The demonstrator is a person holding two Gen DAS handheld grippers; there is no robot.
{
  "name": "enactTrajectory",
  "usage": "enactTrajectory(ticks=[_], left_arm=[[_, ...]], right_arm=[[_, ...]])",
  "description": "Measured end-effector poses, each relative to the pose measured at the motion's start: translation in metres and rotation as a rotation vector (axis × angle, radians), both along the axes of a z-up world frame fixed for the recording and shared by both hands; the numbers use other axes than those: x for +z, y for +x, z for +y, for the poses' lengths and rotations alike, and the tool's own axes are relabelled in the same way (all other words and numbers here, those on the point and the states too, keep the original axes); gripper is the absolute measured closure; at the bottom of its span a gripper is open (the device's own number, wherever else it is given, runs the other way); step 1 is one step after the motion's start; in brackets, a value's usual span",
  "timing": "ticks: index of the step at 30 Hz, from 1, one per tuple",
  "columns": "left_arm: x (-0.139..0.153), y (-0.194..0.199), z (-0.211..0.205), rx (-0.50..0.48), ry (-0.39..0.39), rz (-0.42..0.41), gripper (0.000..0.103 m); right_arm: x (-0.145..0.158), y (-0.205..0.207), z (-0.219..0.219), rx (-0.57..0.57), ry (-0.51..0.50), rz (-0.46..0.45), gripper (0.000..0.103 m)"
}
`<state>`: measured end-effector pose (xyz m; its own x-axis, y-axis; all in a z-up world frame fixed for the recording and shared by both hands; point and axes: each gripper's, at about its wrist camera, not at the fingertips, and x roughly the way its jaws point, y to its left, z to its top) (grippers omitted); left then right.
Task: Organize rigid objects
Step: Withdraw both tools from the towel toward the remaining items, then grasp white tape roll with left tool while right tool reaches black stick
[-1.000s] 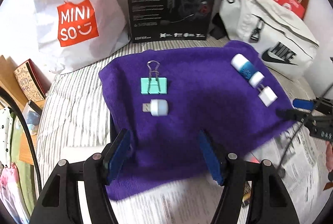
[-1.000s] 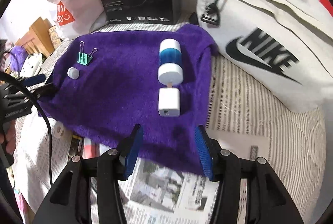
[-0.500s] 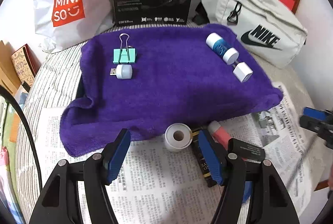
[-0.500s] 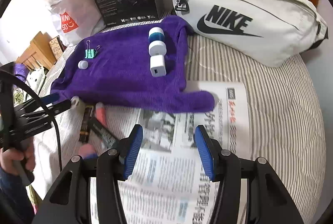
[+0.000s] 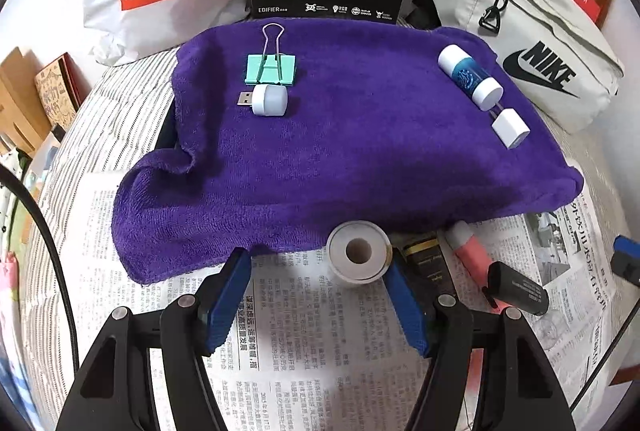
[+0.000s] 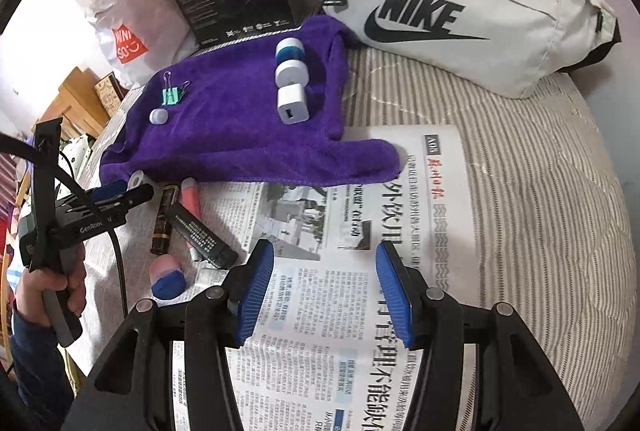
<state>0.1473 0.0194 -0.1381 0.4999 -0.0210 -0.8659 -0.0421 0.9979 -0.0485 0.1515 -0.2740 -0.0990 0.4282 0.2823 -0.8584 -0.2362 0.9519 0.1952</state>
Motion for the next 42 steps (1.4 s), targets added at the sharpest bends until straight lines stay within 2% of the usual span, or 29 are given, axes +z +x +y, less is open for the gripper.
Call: enactTrajectory(ticks=[5,10,13,14,17,20,27,33,35,36,38,39,42], left_arm=[[-0.003,0.002,-0.008,-0.032,-0.003,0.0,0.051],[-0.005,0.007,-0.014,-0.027,0.017,-0.001,0.056],[-0.004,0.007,-0.01,-0.016,0.02,-0.001,0.067],[-0.003,0.007,-0.007,-0.017,0.004,-0.001,0.076],[-0.003,0.006,-0.002,-0.031,-0.042,0.004,0.075],[-0.003,0.003,0.001,-0.035,-0.028,0.012,0.075],[-0.004,-0.01,0.014,-0.029,-0.049,0.019,0.075],[-0.004,-0.012,0.025,-0.017,-0.115,0.016,0.075],[-0.005,-0.012,0.024,-0.024,-0.112,0.017,0.075],[-0.005,-0.012,0.023,-0.027,-0.107,0.018,0.075],[-0.005,-0.012,0.022,-0.038,-0.091,0.02,0.075],[-0.005,-0.012,0.021,-0.041,-0.086,0.021,0.075],[-0.005,-0.011,0.022,-0.044,-0.089,0.018,0.075]], right_arm=[[-0.005,0.001,0.011,0.035,-0.009,0.009,0.05],[-0.01,0.0,0.019,0.058,-0.004,0.025,0.05],[-0.012,-0.002,0.027,0.081,-0.009,0.026,0.05],[-0.012,-0.003,0.03,0.089,-0.011,0.026,0.05],[-0.013,-0.005,0.042,0.123,0.006,0.026,0.05],[-0.014,-0.005,0.056,0.17,0.006,0.018,0.05],[-0.023,0.002,0.089,0.304,-0.041,-0.006,0.05],[-0.034,0.01,0.106,0.356,-0.052,-0.001,0.051],[-0.039,0.015,0.109,0.356,-0.052,0.011,0.055],[-0.041,0.017,0.109,0.354,-0.047,0.011,0.063],[-0.04,0.021,0.107,0.341,-0.024,0.012,0.069],[-0.04,0.023,0.106,0.331,-0.025,0.015,0.075],[-0.041,0.025,0.103,0.315,-0.048,0.022,0.076]])
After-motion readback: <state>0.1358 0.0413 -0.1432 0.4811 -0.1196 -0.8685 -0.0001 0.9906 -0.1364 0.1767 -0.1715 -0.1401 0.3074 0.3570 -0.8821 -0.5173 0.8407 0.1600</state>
